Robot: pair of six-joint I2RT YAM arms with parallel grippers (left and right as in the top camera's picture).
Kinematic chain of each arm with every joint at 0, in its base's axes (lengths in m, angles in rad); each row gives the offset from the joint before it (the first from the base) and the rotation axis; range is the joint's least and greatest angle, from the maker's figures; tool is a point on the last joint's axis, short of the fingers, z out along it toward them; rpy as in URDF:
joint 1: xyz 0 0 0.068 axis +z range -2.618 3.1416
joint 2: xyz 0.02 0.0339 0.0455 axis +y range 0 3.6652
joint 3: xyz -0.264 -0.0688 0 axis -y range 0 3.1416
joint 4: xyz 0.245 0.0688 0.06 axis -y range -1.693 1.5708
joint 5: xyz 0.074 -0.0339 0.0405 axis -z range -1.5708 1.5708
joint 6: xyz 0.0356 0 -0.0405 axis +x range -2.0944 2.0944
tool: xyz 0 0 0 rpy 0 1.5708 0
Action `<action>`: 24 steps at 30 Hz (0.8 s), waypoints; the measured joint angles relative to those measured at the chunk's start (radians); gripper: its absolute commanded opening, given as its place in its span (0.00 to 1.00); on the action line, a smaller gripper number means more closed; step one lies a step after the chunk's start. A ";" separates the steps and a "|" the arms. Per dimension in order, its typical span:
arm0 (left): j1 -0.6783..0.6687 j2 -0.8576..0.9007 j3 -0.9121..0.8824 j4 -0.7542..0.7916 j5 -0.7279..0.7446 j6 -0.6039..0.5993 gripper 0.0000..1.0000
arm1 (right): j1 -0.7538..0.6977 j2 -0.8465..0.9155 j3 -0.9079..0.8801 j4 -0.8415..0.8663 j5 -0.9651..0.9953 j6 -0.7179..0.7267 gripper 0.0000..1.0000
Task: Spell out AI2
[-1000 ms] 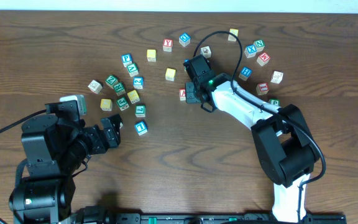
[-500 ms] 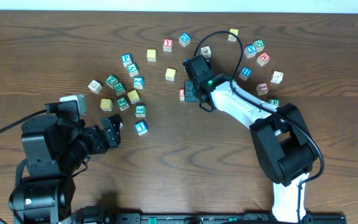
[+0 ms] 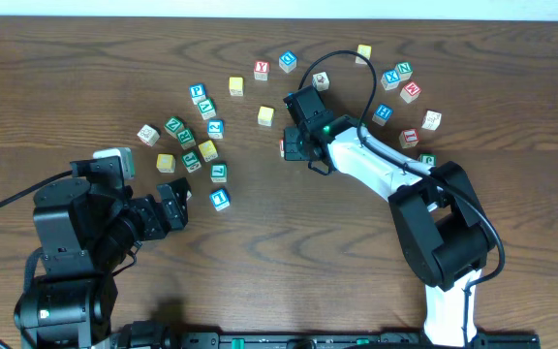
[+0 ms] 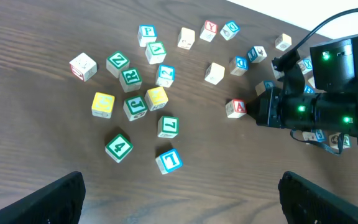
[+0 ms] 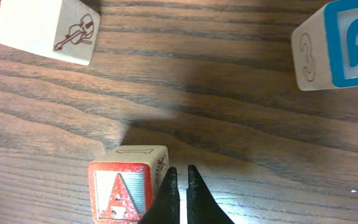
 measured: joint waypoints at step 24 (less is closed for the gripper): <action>0.000 0.000 0.000 0.000 0.000 0.000 0.98 | 0.010 -0.002 0.000 -0.024 -0.011 0.000 0.01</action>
